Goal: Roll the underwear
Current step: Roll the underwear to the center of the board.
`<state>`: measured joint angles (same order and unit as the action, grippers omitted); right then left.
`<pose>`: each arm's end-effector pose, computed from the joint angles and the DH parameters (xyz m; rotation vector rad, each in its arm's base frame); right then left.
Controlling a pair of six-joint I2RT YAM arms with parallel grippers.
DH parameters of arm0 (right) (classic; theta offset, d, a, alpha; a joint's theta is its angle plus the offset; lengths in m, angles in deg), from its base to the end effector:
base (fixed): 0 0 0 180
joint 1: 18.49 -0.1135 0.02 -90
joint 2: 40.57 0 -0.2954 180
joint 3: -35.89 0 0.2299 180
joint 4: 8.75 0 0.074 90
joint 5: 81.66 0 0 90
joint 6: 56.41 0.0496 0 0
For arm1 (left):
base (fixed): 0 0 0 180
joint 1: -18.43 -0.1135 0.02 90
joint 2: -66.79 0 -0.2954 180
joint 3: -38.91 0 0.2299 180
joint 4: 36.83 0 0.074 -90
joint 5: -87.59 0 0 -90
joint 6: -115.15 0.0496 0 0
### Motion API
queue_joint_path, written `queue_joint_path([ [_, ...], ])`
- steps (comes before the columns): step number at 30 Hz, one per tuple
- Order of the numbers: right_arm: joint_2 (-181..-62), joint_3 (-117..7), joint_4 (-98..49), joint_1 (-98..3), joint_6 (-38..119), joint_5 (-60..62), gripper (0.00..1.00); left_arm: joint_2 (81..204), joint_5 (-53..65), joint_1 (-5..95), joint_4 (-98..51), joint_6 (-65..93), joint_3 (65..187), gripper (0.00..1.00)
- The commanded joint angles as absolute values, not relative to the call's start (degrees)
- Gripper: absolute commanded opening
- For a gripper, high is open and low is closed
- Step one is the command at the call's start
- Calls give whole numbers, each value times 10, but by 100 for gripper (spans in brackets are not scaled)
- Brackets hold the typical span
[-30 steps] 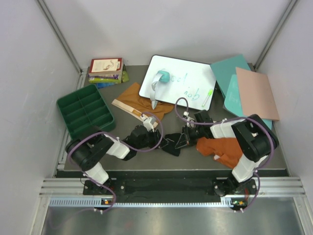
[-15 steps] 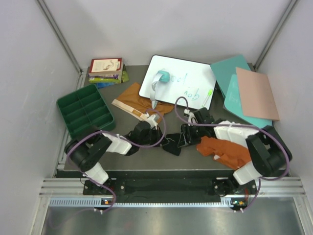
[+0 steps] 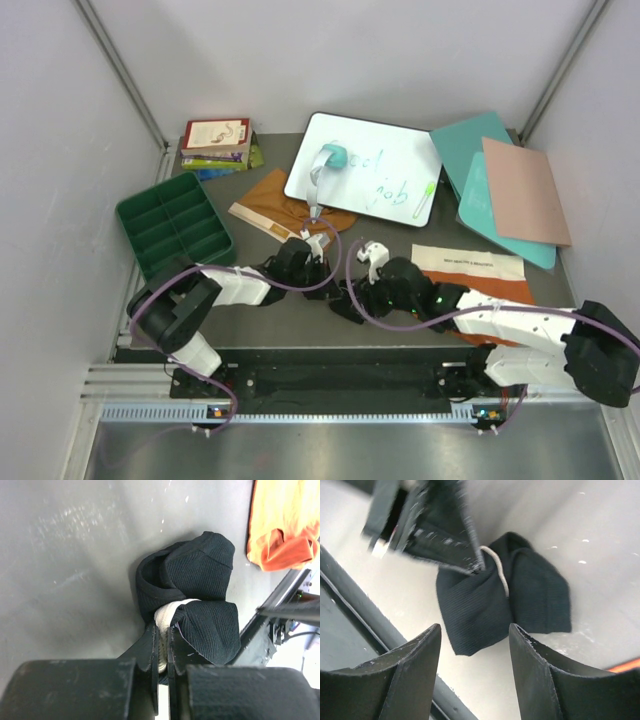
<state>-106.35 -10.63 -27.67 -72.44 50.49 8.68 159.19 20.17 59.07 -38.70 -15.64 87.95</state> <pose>0.1256 0.1720 0.2307 -0.7344 2.2022 0.6481 0.2071 -0.2028 0.1714 0.2229 2.5146 -1.1194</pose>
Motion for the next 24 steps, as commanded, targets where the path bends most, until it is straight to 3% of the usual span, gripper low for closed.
queue_joint_path([
  [1,-1058,-98,-206,-798,449,184,56,1605,233,585,-271,-134,878,0],
  [11,-1154,-134,-210,-884,411,228,55,1608,241,580,-242,-126,889,0],
  [19,-1243,-149,-224,-893,436,274,54,1599,248,577,-234,-119,892,0],
  [24,-1300,-168,-253,-893,462,275,23,1576,261,578,-245,-119,880,0],
])
